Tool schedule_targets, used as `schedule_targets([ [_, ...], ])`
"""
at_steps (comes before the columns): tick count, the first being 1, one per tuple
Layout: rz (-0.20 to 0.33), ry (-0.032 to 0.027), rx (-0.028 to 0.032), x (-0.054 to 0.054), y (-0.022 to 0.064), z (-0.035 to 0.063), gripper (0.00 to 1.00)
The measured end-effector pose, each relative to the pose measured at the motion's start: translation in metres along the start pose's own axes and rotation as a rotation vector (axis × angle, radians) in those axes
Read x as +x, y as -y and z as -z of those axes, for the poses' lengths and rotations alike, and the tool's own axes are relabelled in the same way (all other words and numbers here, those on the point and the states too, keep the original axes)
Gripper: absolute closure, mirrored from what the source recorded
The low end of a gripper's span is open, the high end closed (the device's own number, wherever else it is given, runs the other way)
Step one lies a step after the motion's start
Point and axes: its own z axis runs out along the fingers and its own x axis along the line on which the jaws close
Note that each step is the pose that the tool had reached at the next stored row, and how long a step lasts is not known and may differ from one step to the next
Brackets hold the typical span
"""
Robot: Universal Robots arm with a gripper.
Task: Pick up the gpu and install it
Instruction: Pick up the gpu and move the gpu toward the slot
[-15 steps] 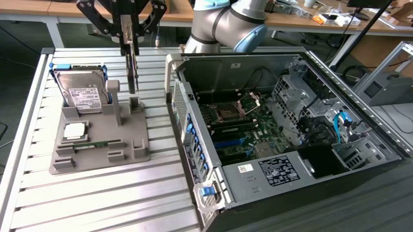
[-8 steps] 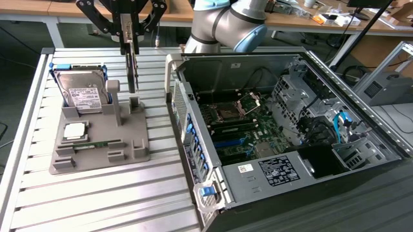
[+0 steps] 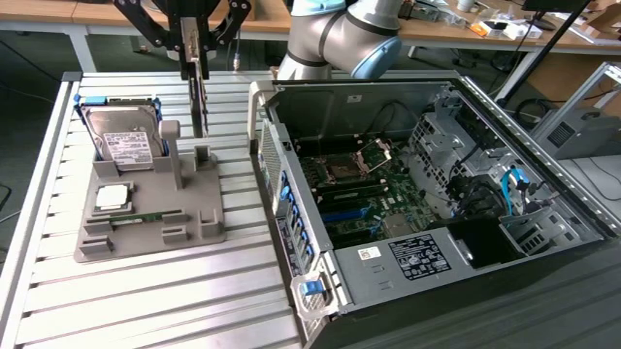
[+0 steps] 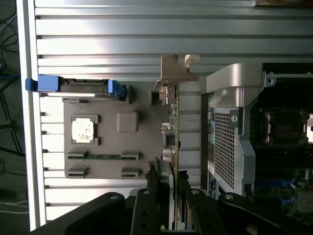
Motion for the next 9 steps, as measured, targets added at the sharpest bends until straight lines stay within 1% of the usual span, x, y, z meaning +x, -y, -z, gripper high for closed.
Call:
schedule_targets([
  [9,0.000,0.0000,0.0000,0.0000,0.0000,0.0016,0.73],
])
